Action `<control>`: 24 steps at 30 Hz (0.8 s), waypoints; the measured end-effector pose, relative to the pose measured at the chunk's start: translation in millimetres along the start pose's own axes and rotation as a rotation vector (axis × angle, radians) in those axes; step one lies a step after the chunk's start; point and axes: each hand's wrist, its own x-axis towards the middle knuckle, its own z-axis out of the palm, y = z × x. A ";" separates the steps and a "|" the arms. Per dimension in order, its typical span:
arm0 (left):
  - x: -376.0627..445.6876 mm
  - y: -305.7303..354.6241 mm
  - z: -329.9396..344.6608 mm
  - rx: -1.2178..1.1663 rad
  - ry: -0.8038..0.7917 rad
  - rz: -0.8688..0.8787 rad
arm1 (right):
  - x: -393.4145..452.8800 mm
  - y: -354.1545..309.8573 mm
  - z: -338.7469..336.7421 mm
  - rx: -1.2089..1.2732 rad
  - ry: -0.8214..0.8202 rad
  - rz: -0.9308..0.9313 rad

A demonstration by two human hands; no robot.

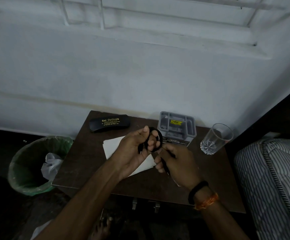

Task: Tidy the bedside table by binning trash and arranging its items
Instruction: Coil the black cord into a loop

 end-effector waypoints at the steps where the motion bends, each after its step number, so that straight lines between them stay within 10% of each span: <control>1: -0.2 0.1 -0.1 0.006 0.006 0.008 | 0.8 0.2 0.1 0.059 -0.012 0.026; 11: -2.5 8.6 -6.1 0.043 0.027 -0.002 | 4.3 -1.8 -10.1 0.356 -0.087 0.093; 17: -5.3 7.1 -5.4 0.207 0.002 -0.036 | 8.2 5.7 -19.6 -0.264 0.033 -0.113; 24: -2.3 3.4 -5.9 0.120 -0.017 -0.041 | 6.4 0.0 -11.8 0.275 -0.156 -0.041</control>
